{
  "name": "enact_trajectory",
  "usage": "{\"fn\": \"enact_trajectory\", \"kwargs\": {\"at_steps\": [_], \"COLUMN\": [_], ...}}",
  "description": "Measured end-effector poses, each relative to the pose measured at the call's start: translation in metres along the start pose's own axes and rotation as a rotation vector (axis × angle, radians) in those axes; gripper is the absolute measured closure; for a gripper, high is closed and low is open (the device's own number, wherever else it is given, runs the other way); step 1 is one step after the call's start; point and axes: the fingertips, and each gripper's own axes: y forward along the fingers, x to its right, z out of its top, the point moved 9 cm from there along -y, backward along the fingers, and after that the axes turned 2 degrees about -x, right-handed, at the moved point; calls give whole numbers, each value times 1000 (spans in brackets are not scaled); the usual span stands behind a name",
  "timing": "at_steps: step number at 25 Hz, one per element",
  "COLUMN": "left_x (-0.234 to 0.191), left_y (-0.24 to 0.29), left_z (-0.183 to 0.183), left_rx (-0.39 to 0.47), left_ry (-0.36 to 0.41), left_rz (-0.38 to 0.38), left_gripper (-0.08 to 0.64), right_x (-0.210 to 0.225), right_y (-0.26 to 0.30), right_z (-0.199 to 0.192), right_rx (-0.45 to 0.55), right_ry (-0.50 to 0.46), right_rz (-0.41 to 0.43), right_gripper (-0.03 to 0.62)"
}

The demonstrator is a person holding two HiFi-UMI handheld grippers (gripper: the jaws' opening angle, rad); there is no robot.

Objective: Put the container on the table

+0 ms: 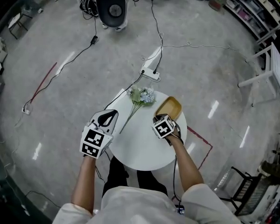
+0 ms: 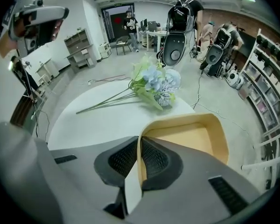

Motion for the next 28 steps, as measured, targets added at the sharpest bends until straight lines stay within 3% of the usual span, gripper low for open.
{"fn": "enact_trajectory", "kwargs": {"at_steps": [5, 8, 9, 12, 16, 19, 28], "left_x": [0, -2, -2, -1, 7, 12, 31], "left_y": [0, 0, 0, -5, -23, -35, -75], "left_z": [5, 15, 20, 43, 92, 128, 210], "left_rx": [-6, 11, 20, 57, 128, 196, 396], "left_ry": [5, 30, 41, 78, 120, 149, 238], "left_rz": [1, -5, -8, -21, -42, -53, -102], "left_gripper": [540, 540, 540, 540, 540, 540, 540], "right_x": [-1, 1, 2, 9, 20, 30, 17], "right_y": [-4, -17, -24, -65, -152, -221, -400], "right_z": [5, 8, 9, 17, 25, 29, 32], "right_rx": [-1, 32, 56, 147, 311, 437, 725], "right_ry": [25, 84, 100, 148, 224, 286, 268], "right_rz": [22, 33, 24, -43, -147, -217, -440], "right_gripper": [550, 479, 482, 503, 577, 578, 578]}}
